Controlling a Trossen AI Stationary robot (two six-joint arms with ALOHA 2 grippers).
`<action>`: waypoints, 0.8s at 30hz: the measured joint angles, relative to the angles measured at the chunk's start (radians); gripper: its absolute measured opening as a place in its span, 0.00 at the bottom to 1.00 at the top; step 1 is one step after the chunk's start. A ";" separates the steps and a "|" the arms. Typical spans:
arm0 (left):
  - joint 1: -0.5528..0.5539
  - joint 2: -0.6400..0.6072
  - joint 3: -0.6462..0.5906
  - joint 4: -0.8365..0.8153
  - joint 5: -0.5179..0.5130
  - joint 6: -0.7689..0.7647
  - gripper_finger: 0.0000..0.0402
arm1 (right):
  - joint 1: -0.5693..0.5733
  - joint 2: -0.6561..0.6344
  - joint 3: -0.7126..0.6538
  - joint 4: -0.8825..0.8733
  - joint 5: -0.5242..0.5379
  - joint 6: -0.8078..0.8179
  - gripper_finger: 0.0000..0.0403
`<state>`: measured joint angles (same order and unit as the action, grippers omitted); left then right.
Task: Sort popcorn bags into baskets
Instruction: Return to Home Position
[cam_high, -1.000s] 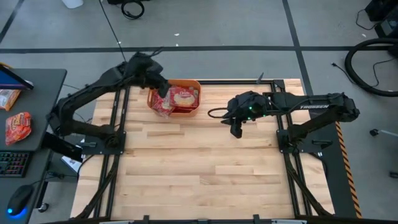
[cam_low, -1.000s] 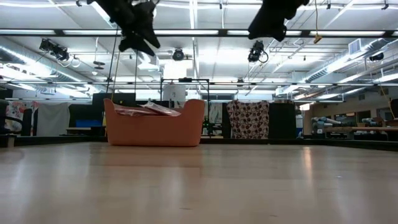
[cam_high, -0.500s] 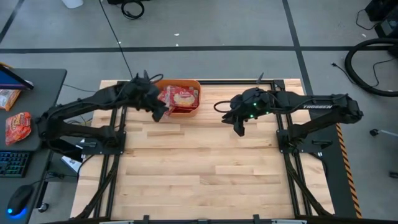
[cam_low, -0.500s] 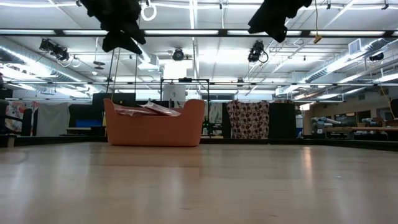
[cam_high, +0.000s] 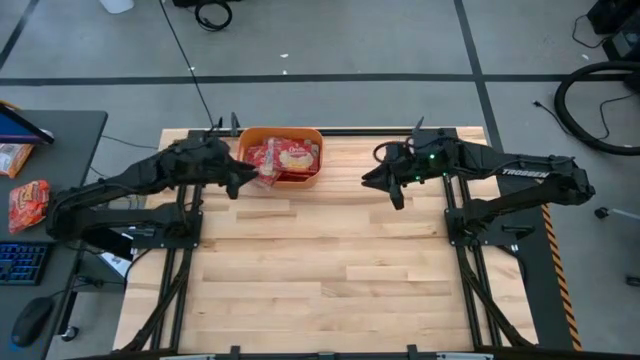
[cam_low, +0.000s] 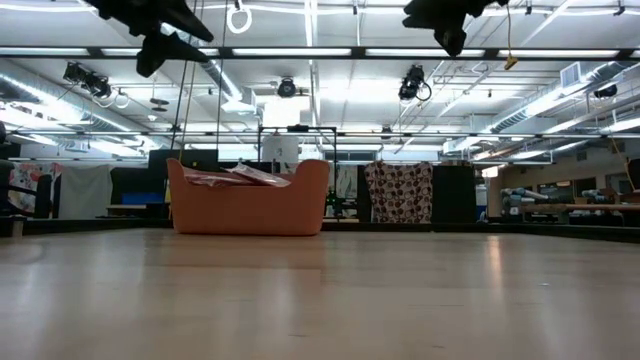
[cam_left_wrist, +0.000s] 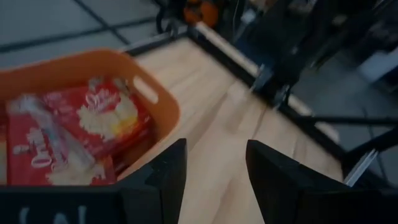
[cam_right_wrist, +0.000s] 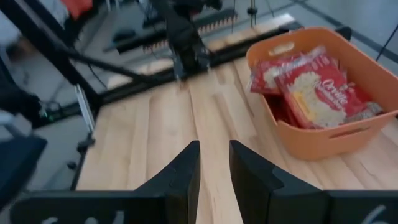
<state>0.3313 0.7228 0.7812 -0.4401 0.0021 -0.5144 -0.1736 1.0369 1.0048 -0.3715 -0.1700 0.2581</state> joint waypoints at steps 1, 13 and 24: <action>0.000 -0.022 -0.015 0.020 -0.006 -0.007 0.42 | -0.010 -0.015 -0.029 0.039 -0.008 0.014 0.22; 0.000 -0.313 -0.209 0.100 -0.085 -0.142 0.42 | -0.074 -0.277 -0.392 0.309 -0.006 0.241 0.22; 0.000 -0.522 -0.336 0.155 -0.139 -0.208 0.42 | -0.086 -0.565 -0.571 0.341 0.099 0.345 0.22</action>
<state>0.3317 0.2004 0.4448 -0.2847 -0.1371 -0.7226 -0.2596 0.4721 0.4337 -0.0309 -0.0708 0.6026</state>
